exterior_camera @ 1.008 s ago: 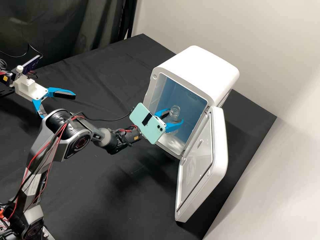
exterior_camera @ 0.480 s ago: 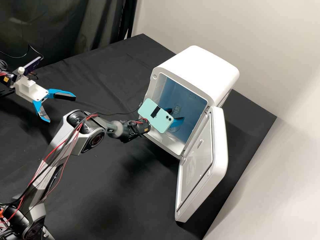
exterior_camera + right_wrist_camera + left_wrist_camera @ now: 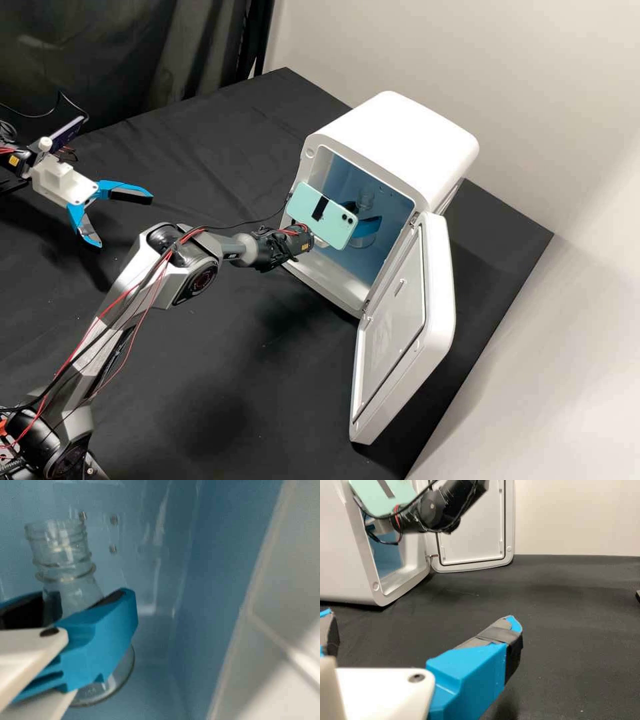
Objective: Place the flask in the incubator
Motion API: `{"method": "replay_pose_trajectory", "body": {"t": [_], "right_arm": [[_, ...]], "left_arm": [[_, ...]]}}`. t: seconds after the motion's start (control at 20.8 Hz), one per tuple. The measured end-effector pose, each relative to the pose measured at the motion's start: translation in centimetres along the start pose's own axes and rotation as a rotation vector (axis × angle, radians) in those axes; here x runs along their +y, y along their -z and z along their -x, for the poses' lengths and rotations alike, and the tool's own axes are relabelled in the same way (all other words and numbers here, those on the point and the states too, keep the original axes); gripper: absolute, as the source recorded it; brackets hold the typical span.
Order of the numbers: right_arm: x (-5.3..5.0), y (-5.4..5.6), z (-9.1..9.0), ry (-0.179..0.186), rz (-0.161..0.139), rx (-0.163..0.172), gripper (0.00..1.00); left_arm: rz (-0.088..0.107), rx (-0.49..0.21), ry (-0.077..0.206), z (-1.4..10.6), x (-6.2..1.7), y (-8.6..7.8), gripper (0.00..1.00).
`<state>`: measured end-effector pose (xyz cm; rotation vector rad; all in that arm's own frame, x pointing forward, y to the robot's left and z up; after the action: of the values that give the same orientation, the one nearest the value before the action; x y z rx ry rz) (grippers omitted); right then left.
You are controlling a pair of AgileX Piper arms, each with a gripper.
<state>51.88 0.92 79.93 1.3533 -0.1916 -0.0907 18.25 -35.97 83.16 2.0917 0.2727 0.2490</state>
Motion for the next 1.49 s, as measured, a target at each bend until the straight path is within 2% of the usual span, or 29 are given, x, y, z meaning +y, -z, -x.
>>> {"method": "replay_pose_trajectory", "body": {"t": [0.14,0.24,0.43,0.53,0.67,0.77,0.82,0.86,0.96,1.3,1.49], "right_arm": [[0.0,0.3,-0.8,0.016,0.020,0.005,0.00],[0.2,0.5,-1.2,0.013,0.036,0.012,0.00],[0.7,0.9,-1.5,0.002,0.037,0.013,0.00],[0.7,0.9,-1.5,0.001,0.028,0.007,0.00],[0.2,0.6,-1.6,0.004,0.029,0.002,0.00],[0.0,0.4,-1.7,0.005,0.017,-0.009,0.00],[-0.2,0.2,-1.7,0.007,0.010,-0.016,0.00],[-0.4,0.0,-1.7,0.009,-0.014,-0.031,0.00],[-1.2,-0.4,-1.8,0.049,-0.027,-0.052,0.00],[-2.2,-0.6,-1.6,0.077,-0.023,-0.060,0.00],[-2.4,-0.9,-1.5,0.084,-0.026,-0.069,0.00]], "left_arm": [[0.001,0.002,0.000,0.0,-0.01,0.0,1.00],[0.001,0.002,0.002,0.0,-0.04,0.0,1.00],[0.004,0.005,0.010,-0.1,-0.20,0.1,1.00],[0.004,0.005,0.010,-0.1,-0.20,0.1,1.00],[0.004,0.005,0.011,-0.1,-0.21,0.1,1.00],[0.004,0.005,0.011,-0.1,-0.21,0.1,1.00],[0.004,0.005,0.011,-0.1,-0.21,0.1,1.00],[0.004,0.005,0.011,-0.1,-0.21,0.1,1.00],[0.005,0.006,0.011,-0.1,-0.21,0.1,1.00],[0.004,0.006,0.005,-0.2,-0.08,0.1,1.00],[0.003,0.006,0.002,-0.3,-0.03,0.1,1.00]]}}
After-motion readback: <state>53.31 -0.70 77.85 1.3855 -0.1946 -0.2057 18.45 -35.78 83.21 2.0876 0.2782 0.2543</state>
